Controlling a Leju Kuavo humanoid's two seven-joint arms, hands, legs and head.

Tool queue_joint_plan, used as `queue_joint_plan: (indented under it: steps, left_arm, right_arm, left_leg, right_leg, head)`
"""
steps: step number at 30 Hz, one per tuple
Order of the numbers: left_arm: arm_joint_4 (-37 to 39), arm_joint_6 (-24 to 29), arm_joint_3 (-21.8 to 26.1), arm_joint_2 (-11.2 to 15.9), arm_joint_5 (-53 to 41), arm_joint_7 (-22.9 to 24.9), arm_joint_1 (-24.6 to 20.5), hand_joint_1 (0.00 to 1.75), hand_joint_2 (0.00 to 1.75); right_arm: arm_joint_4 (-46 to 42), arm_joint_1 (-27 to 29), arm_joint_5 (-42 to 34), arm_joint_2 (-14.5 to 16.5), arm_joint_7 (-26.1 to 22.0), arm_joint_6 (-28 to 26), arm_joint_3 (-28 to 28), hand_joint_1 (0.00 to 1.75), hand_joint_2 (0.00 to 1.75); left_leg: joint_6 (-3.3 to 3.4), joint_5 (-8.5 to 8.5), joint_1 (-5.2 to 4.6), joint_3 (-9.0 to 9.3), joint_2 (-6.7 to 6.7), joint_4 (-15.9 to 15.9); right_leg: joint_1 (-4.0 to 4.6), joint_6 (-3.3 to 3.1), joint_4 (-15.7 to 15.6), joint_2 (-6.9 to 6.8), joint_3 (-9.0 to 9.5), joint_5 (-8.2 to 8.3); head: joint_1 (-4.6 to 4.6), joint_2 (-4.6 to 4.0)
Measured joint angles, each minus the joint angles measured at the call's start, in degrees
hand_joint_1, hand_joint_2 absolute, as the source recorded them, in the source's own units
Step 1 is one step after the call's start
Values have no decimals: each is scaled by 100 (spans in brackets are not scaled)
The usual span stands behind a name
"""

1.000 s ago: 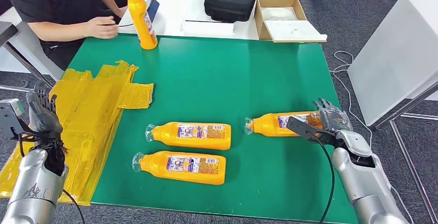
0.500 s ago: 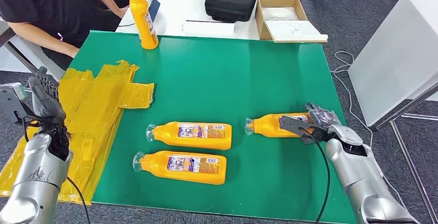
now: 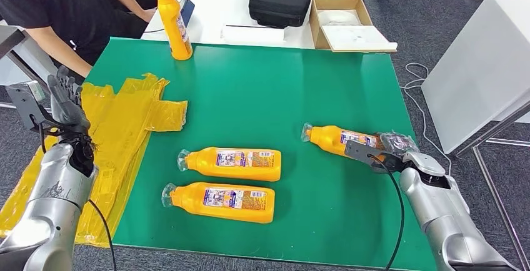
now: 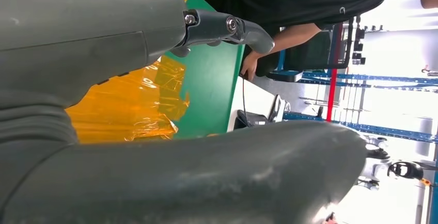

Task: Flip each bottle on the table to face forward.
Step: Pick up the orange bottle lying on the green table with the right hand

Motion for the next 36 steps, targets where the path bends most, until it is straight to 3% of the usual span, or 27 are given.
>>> queue_joint_plan:
  steps: [13,17,23,27,32,36]
  left_arm:
    - [216,61,-8,-237,-237,12,-408,0,0]
    - [223,26,-4,-273,-313,31,-424,0,0]
    - [223,-293,1,-319,-374,36,-324,0,0]
    - [222,-691,-4,-364,-288,9,-199,0,175]
    - [76,-1212,-195,-495,2,-73,128,0,175]
    - [-432,-1317,-593,-677,383,42,579,0,175]
  right_arm:
    - [-442,272,310,83,201,-45,-346,175,175]
    - [-1012,333,638,295,267,25,-477,175,175]
    - [-2366,307,814,907,338,234,-478,175,175]
    - [-2744,67,676,1210,383,145,-333,175,175]
    - [-2617,-433,-125,1584,547,-386,261,175,175]
    - [-2365,-649,-725,1913,850,-763,922,175,175]
  left_leg:
    - [7,5,-3,6,-2,0]
    - [8,11,-2,-7,11,0]
    - [-1,18,11,-23,26,0]
    - [-12,25,15,-32,21,-2]
    - [-14,26,15,-33,32,-2]
    - [-15,27,15,-34,20,-1]
  right_leg:
    - [-2,13,1,-2,19,9]
    - [-14,14,5,2,14,17]
    - [-14,2,12,14,-9,24]
    - [-14,1,17,13,-15,24]
    - [-16,-2,18,20,-20,27]
    - [-15,-2,17,16,-23,26]
  head:
    - [0,0]
    - [1,0]
    - [-1,0]
    - [-2,0]
    - [-1,0]
    - [1,0]
